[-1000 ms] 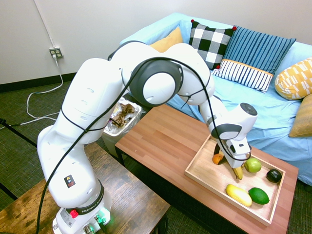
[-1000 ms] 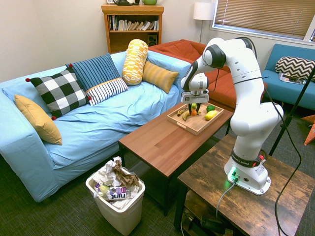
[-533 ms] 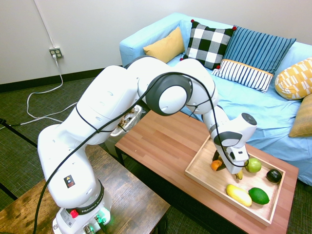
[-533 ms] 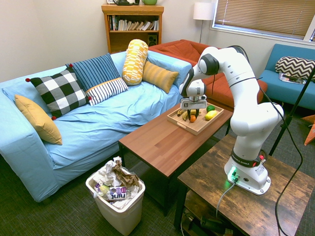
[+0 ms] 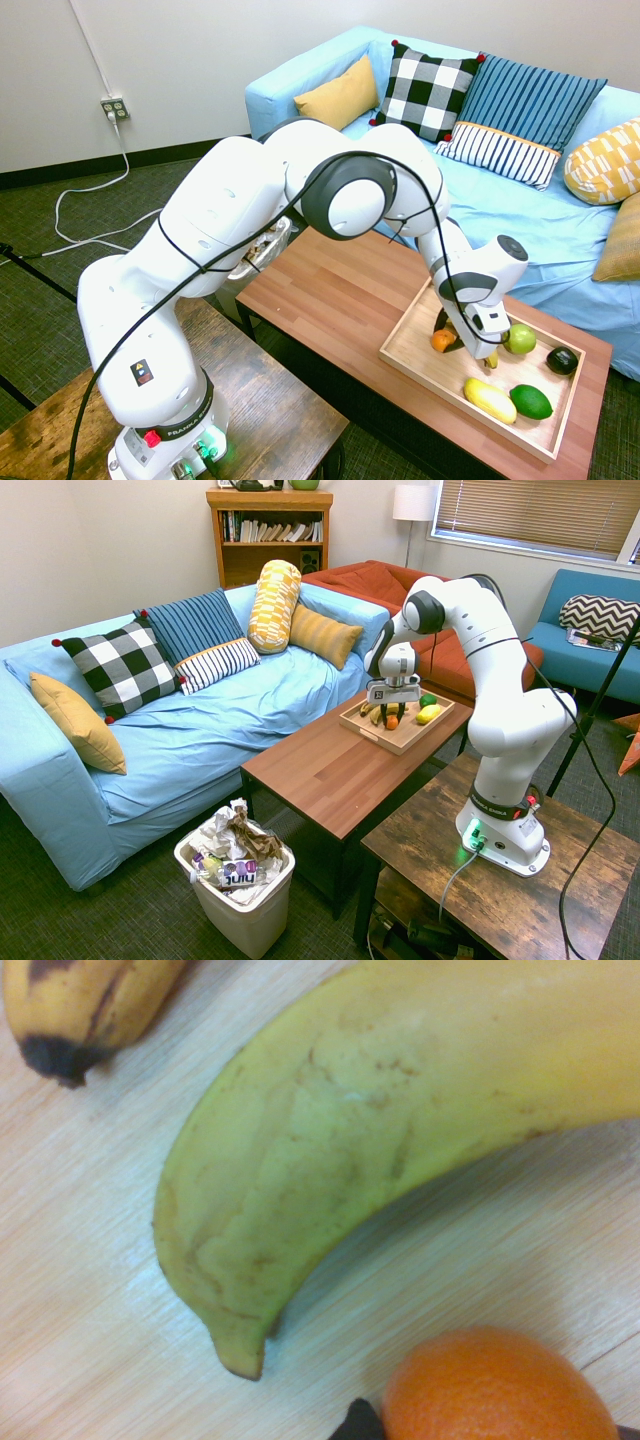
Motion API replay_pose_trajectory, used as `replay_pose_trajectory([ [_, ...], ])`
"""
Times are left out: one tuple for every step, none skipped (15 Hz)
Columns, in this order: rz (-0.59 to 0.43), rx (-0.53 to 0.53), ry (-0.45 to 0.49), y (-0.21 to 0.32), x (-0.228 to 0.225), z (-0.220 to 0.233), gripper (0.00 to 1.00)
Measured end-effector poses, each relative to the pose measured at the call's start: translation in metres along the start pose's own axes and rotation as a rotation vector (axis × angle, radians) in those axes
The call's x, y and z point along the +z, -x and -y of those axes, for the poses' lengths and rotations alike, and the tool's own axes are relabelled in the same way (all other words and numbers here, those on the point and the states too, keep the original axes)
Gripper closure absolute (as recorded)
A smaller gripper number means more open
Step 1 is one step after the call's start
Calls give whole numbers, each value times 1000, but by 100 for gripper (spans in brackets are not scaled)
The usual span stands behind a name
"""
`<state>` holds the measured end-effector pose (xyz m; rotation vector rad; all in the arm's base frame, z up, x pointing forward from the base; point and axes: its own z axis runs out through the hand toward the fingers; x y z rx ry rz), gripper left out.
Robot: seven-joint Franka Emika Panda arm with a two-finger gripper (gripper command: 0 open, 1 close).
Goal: Put the tangerine in the tray
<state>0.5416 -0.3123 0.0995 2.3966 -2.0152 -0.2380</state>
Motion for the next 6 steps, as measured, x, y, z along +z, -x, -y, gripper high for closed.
replay_pose_trajectory([
  [0, -3, -1, 0, 0, 0, 0],
  [-2, -7, -2, -1, -2, 0, 0],
  [-4, -8, -5, -1, -5, -1, 0],
  [-6, -7, -10, -1, -10, -2, 0],
  [-9, -6, -16, -2, -17, -5, 0],
  [-12, -3, -24, -2, -26, -8, 0],
])
